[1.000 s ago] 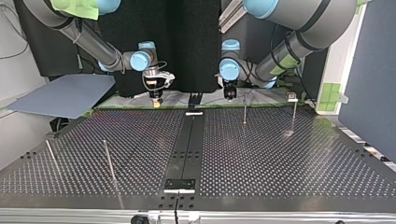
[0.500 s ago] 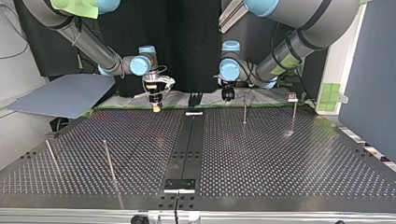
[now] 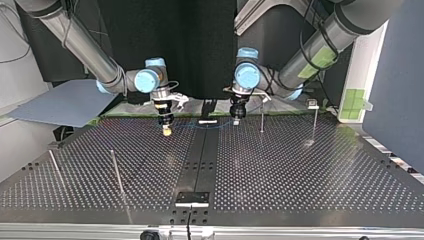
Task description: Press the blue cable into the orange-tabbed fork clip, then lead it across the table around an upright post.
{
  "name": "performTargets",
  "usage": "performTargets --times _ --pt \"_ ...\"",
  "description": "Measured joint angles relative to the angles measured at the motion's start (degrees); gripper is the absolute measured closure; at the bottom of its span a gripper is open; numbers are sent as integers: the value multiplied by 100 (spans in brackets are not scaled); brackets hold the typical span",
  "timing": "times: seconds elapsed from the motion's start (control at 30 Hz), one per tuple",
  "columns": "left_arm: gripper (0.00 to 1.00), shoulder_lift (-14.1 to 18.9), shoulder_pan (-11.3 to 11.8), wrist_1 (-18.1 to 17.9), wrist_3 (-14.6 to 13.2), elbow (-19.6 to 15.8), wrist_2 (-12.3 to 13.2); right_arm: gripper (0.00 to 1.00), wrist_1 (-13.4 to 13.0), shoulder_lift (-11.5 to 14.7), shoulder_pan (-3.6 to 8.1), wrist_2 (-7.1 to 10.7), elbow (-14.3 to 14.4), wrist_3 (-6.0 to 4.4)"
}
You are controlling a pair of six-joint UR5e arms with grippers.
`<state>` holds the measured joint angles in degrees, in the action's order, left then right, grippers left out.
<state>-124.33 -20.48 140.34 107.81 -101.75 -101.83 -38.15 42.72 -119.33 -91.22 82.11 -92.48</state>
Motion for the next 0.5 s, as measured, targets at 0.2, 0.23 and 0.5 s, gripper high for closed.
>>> performTargets --times 0.2,0.23,0.5 --pt "99 108 -27 -95 100 0 50 100 227 374 -48 6 -5 -19" --pt "99 138 -33 -111 123 0 50 100 238 426 -52 8 -9 -21" --pt "99 402 -56 -144 307 45 31 100 558 899 -115 -6 -157 -4"
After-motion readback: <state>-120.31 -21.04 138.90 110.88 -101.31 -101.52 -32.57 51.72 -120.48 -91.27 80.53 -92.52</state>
